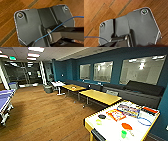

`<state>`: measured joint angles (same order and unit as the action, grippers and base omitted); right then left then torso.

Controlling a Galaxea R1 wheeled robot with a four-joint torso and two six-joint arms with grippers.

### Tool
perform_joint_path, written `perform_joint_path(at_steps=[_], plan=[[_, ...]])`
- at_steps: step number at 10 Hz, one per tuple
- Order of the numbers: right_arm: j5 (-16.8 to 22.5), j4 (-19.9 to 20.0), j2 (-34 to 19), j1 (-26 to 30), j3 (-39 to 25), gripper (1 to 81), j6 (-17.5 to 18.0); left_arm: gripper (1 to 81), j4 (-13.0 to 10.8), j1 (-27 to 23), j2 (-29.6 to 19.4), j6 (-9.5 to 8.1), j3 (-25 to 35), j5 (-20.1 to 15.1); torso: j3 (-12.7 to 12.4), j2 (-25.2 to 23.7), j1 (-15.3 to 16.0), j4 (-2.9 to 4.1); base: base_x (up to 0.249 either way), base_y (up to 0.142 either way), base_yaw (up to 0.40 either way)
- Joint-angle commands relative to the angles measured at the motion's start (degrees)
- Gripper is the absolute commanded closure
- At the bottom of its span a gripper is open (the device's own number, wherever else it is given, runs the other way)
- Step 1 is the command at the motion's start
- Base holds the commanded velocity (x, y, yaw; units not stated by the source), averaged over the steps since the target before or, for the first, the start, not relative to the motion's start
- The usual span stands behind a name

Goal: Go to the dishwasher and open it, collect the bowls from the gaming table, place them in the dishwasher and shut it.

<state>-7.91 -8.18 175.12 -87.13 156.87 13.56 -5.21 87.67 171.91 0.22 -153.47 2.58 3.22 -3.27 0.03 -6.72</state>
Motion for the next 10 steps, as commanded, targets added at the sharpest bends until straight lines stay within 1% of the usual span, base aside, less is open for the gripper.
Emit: perform_joint_path(at_steps=[1, 4, 10], plan=[[2.29, -0.35, 0.08, 2.97, -0.17, 1.0, -0.02, 1.0, 0.11, -2.81, -0.34, 0.31, 0.18, -2.94, 0.00, 0.00, 0.00, 0.00, 0.000, 0.000, -0.100], [2.37, -0.43, 0.08, 3.05, -0.26, 1.0, -0.02, 1.0, 0.11, -2.81, -0.34, 0.31, 0.18, -3.20, 0.00, 0.00, -0.02, 0.00, 0.000, 0.000, -0.230], [2.37, -0.43, 0.17, 3.14, -0.35, 1.0, -0.02, 1.0, 0.11, -2.81, -0.42, 0.31, 0.27, -3.38, 0.00, 0.00, -0.02, 0.00, 0.000, 0.000, -0.305]])
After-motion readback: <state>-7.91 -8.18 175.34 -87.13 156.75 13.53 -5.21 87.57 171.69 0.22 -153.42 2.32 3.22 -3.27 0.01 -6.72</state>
